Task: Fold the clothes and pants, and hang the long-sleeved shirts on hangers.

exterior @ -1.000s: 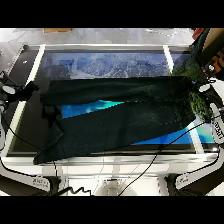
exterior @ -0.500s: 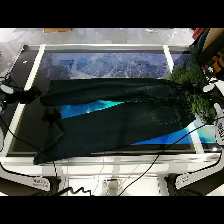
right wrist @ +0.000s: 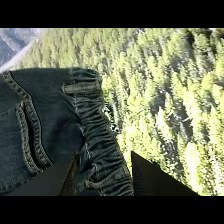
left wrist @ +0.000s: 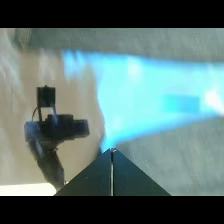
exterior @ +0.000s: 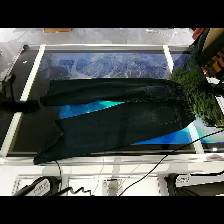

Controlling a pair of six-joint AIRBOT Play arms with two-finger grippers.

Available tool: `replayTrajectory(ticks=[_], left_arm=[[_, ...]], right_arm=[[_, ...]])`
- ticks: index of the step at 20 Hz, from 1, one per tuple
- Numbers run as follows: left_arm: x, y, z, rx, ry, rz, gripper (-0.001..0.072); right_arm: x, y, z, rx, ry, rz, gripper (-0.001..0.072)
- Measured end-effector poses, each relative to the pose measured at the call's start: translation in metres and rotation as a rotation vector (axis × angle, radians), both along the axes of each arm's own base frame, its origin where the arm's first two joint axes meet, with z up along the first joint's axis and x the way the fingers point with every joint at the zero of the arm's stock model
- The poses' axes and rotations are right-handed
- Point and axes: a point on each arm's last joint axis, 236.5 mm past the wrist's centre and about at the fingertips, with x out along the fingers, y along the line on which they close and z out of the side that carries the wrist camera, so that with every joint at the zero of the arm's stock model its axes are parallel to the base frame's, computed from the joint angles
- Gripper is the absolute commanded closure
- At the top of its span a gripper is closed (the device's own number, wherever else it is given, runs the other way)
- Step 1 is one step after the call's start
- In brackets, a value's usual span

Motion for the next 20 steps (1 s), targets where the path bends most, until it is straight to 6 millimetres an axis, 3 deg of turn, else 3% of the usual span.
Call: replayTrajectory(ticks=[1,3,6,9,15,18,20], left_arm=[[-0.019,-0.008,-0.002,0.001,0.003,-0.006,-0.0003],[-0.050,-0.023,-0.012,0.001,0.016,-0.026,0.0014],[-0.077,-0.044,-0.033,-0.001,0.047,-0.082,0.0014],[-0.093,-0.063,-0.056,0.017,0.114,-0.164,0.0014],[-0.107,-0.071,-0.110,0.116,0.330,-0.110,0.0022],[-0.097,-0.068,-0.128,0.164,0.352,-0.030,0.0140],[-0.092,-0.056,-0.134,0.215,0.353,0.039,0.0272]], right_arm=[[-0.002,0.000,0.000,-0.002,0.007,0.003,0.0331],[-0.005,-0.001,0.001,-0.005,0.016,0.005,0.0331],[-0.009,0.001,0.000,0.000,0.030,0.012,0.0331],[-0.011,0.002,-0.002,0.005,0.042,0.018,0.0332],[-0.012,0.003,-0.002,0.007,0.047,0.020,0.0332],[-0.012,0.003,-0.003,0.008,0.049,0.021,0.0332],[-0.012,0.004,-0.003,0.008,0.050,0.022,0.0332]])
